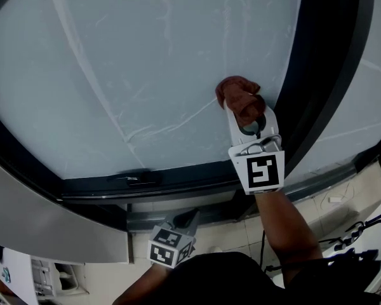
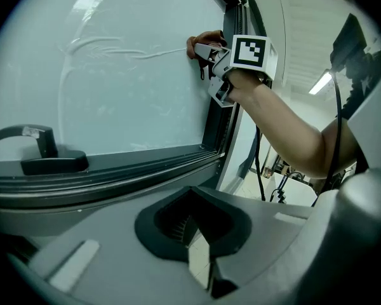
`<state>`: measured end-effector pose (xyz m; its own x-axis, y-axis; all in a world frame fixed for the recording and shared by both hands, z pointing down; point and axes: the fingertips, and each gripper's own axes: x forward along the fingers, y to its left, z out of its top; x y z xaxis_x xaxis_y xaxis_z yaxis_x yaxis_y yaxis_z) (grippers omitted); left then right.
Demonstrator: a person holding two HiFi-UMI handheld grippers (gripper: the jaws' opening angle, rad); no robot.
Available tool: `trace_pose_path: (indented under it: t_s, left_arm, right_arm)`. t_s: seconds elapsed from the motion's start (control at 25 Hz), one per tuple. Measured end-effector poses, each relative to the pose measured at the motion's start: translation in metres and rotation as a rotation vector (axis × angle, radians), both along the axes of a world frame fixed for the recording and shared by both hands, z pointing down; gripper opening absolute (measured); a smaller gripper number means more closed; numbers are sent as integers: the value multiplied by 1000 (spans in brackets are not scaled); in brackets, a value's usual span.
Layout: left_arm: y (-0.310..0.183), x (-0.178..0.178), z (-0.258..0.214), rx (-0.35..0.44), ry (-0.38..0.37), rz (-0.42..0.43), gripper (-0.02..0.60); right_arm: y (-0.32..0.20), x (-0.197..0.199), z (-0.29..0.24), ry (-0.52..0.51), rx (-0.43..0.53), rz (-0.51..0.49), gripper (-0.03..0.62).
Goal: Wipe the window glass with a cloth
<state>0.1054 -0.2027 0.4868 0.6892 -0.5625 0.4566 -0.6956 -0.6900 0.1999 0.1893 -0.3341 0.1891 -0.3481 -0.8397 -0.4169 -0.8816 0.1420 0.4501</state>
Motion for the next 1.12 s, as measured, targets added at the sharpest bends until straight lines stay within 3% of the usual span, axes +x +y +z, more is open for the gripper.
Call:
trace_pose_path:
  t_s: [0.68,1.12]
  left_arm:
    - [2,1,1,2,-18,47,17]
    - [0,4,4,-6,-29,74,17]
  right_arm:
    - [-4,4,54,-2,-108,34,81]
    - [-7,5,116,-6,-221,47,81]
